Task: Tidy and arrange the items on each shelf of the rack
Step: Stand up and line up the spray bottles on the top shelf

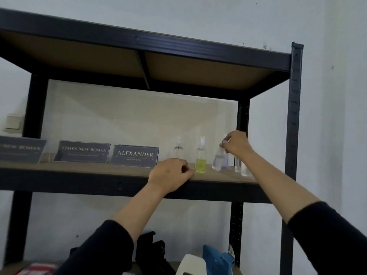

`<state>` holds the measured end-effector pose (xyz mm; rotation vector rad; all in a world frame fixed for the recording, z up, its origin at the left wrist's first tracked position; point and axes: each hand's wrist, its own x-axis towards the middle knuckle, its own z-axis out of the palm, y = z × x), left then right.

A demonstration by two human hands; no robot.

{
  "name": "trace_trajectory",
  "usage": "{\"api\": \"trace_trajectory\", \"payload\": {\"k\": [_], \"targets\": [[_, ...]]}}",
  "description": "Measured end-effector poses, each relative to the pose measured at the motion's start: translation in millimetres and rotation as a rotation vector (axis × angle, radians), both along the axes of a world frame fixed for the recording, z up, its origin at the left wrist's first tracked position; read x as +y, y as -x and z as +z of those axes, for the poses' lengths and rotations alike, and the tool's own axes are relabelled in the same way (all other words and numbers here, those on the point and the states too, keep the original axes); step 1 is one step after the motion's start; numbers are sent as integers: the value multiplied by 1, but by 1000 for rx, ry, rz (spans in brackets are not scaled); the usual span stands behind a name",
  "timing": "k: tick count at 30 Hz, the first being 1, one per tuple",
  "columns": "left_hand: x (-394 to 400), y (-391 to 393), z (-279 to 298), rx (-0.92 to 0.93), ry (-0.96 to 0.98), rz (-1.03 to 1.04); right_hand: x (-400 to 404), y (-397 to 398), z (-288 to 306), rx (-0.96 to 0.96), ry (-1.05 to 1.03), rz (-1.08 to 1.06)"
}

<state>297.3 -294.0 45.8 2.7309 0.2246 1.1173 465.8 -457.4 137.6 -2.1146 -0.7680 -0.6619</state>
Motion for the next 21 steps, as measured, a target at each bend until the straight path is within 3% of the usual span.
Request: {"api": "trace_trajectory", "payload": {"k": [16, 19, 21], "targets": [[-4, 5, 1, -1, 27, 3, -1, 7, 10, -41, 60, -13], [-5, 11, 2, -6, 32, -35, -8, 32, 9, -172, -101, -21], [-7, 22, 2, -60, 54, -106, -9, 61, 0, -290, -245, 83]]}}
